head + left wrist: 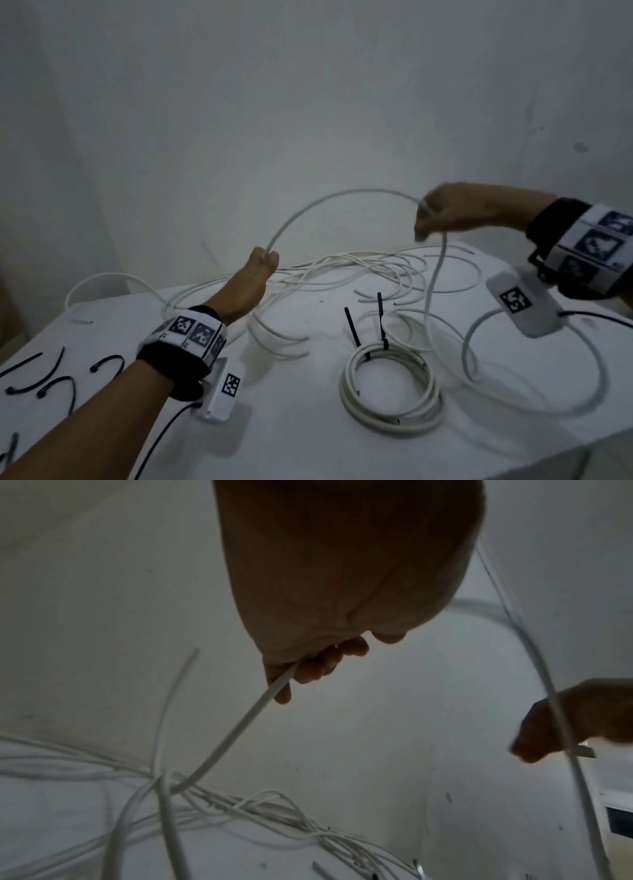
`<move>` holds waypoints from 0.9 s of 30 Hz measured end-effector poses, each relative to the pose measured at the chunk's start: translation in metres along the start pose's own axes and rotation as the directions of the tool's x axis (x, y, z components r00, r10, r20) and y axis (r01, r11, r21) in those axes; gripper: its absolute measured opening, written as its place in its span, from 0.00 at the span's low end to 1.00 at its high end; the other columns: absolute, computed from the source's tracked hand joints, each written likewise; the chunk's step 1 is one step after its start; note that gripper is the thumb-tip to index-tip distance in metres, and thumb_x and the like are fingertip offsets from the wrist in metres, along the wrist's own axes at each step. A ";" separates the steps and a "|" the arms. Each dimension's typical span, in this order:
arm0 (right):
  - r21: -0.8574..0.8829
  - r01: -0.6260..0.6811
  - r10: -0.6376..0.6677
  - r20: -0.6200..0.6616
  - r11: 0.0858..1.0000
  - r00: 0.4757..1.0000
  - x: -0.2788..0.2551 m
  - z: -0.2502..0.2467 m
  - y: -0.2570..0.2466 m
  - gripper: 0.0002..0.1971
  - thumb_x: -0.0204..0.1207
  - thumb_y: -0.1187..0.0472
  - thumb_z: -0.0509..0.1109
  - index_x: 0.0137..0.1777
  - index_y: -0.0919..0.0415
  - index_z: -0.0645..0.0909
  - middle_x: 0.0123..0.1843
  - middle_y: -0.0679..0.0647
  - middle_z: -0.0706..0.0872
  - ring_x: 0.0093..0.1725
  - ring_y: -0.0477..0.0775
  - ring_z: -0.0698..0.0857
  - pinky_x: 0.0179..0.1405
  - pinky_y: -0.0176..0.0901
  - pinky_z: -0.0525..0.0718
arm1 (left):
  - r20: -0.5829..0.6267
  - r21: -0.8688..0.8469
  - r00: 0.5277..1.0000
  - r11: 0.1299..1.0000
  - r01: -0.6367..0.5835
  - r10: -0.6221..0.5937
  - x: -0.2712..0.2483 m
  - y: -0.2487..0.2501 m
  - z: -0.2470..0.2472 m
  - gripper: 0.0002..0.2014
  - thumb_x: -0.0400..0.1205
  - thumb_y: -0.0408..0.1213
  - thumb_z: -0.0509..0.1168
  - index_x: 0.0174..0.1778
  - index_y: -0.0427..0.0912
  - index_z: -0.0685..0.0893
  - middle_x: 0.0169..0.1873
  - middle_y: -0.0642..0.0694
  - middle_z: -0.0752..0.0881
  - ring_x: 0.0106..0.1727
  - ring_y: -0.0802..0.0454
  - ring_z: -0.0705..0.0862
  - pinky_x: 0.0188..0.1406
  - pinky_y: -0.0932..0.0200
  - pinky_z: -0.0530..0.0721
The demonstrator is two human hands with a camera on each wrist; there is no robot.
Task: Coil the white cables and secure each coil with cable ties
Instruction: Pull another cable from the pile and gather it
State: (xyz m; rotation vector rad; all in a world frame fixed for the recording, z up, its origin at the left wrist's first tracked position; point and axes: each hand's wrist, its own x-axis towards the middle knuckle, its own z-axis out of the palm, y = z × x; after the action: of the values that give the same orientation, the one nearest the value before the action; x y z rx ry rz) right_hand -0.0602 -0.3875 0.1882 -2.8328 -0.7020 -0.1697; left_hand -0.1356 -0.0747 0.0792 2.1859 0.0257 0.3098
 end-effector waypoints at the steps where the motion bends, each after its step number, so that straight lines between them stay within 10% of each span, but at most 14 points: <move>1: -0.080 -0.003 0.009 0.072 0.997 0.997 -0.003 0.007 -0.006 0.11 0.68 0.49 0.75 0.48 0.52 0.84 0.56 0.54 0.87 0.52 0.54 0.84 0.55 0.46 0.80 | -0.012 0.028 0.997 0.997 -0.076 0.076 0.003 0.006 0.000 0.27 0.87 0.58 0.47 0.65 0.37 0.71 0.62 0.39 0.78 0.65 0.47 0.77 0.70 0.48 0.69; 5: 0.301 0.125 -0.166 0.115 0.945 0.979 -0.014 0.019 -0.049 0.27 0.70 0.46 0.74 0.67 0.58 0.80 0.63 0.52 0.84 0.61 0.52 0.81 0.67 0.49 0.77 | 0.042 0.156 0.960 0.947 -0.282 0.279 0.009 0.033 0.008 0.12 0.90 0.39 0.51 0.38 0.48 0.68 0.39 0.49 0.71 0.39 0.58 0.69 0.43 0.58 0.67; 9: 0.478 0.128 -0.263 0.227 0.869 0.938 -0.011 0.046 -0.083 0.19 0.80 0.44 0.63 0.48 0.60 0.84 0.34 0.53 0.85 0.33 0.51 0.83 0.36 0.44 0.82 | 0.088 0.171 0.928 0.912 -0.373 0.363 0.010 0.050 0.020 0.11 0.89 0.38 0.53 0.40 0.48 0.72 0.41 0.49 0.73 0.41 0.58 0.71 0.41 0.61 0.68; 17: 0.555 0.336 -0.110 -0.400 0.761 0.910 0.012 0.013 -0.058 0.10 0.80 0.58 0.68 0.39 0.61 0.83 0.13 0.41 0.70 0.13 0.40 0.64 0.13 0.29 0.61 | 0.040 -0.114 0.988 0.983 -0.143 0.148 -0.001 0.022 0.007 0.10 0.87 0.38 0.58 0.42 0.39 0.77 0.35 0.40 0.87 0.39 0.48 0.85 0.52 0.50 0.82; 23: 0.427 0.356 0.005 -0.646 0.831 0.764 0.030 0.011 -0.046 0.06 0.76 0.57 0.72 0.40 0.57 0.81 0.29 0.44 0.78 0.24 0.37 0.75 0.22 0.23 0.68 | -0.204 -0.079 0.967 0.982 -0.173 0.154 0.006 0.010 -0.007 0.15 0.84 0.47 0.63 0.39 0.39 0.76 0.30 0.44 0.76 0.33 0.52 0.75 0.37 0.54 0.79; 27: 0.601 0.419 0.279 -0.741 0.680 0.611 0.052 -0.005 -0.042 0.10 0.75 0.55 0.70 0.34 0.51 0.75 0.28 0.44 0.76 0.23 0.39 0.73 0.23 0.34 0.69 | -0.336 -0.115 0.935 0.981 -0.159 0.112 0.024 0.013 -0.035 0.16 0.85 0.42 0.62 0.33 0.38 0.78 0.27 0.44 0.75 0.28 0.51 0.73 0.32 0.56 0.75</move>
State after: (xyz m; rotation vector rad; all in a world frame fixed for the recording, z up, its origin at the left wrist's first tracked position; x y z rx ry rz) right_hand -0.0346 -0.3296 0.2089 -1.6326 -0.4905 -0.8883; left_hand -0.1218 -0.0516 0.1142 1.9781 0.0372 0.7316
